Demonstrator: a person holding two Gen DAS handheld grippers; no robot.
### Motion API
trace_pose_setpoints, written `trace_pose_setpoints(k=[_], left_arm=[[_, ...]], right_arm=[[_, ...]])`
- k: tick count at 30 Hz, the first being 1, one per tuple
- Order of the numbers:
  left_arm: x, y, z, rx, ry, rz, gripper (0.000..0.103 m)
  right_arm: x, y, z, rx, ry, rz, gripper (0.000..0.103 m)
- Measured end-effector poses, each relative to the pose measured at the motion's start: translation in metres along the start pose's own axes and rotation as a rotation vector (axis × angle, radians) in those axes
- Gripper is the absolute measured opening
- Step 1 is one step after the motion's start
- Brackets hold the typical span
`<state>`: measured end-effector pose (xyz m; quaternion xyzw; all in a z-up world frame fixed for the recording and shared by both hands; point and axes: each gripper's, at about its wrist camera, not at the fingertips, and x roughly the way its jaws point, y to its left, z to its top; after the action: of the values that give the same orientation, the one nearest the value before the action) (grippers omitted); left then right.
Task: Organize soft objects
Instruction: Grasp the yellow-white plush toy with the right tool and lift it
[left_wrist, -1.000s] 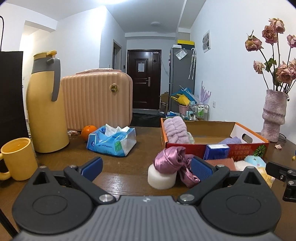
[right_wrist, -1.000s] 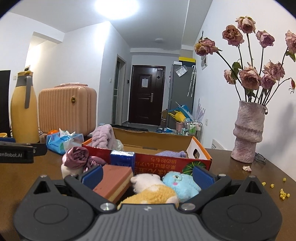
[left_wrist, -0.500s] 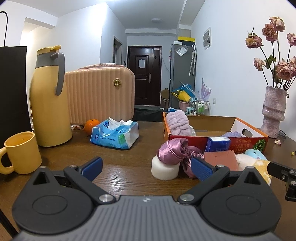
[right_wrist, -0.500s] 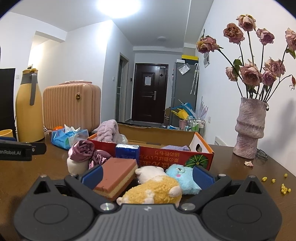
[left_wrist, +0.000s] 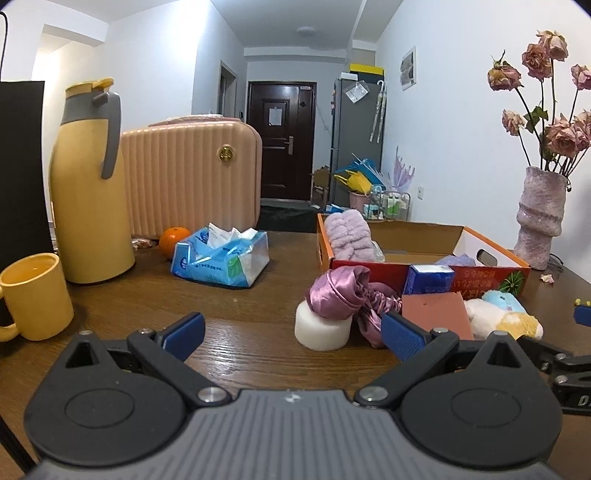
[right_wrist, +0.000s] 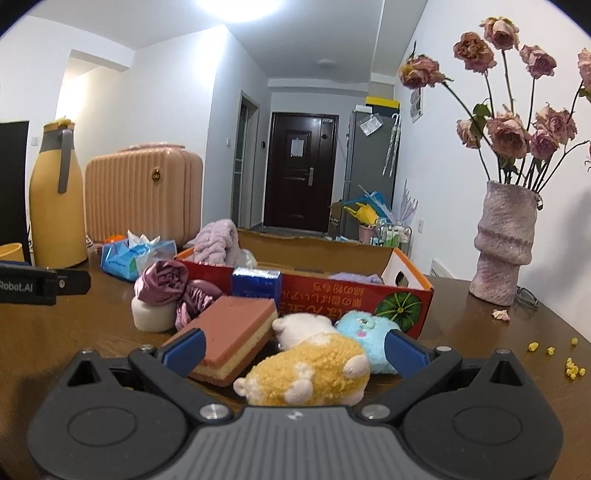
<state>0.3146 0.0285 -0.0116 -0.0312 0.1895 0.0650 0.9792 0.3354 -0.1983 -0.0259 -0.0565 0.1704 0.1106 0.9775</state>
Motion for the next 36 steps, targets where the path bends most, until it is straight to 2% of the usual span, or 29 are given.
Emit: trace_pose_setpoints(k=[4,8,15,18,29,31,36], left_arm=[[0.002,0.000,-0.001,0.010,0.017,-0.013,0.103],[0.002,0.000,-0.002,0.021,0.022,-0.014,0.103],[0.007,0.004,-0.003,0.013,0.044,-0.004,0.103],[0.007,0.003,-0.003,0.016,0.046,-0.002,0.103],[0.010,0.002,-0.005,0.019,0.062,-0.003,0.103],[0.010,0.001,-0.005,0.019,0.064,-0.004,0.103],[0.011,0.001,-0.005,0.019,0.065,-0.004,0.103]], right_arm=[[0.009,0.007,-0.004,-0.015,0.043,0.013,0.103],[0.018,0.009,-0.007,-0.024,0.085,-0.023,0.103],[0.039,-0.002,-0.002,0.089,0.140,-0.100,0.103],[0.054,-0.007,-0.002,0.120,0.196,-0.147,0.103],[0.086,-0.020,-0.010,0.266,0.338,-0.120,0.103],[0.090,-0.021,-0.010,0.276,0.346,-0.121,0.101],[0.088,-0.017,-0.010,0.250,0.332,-0.116,0.084]])
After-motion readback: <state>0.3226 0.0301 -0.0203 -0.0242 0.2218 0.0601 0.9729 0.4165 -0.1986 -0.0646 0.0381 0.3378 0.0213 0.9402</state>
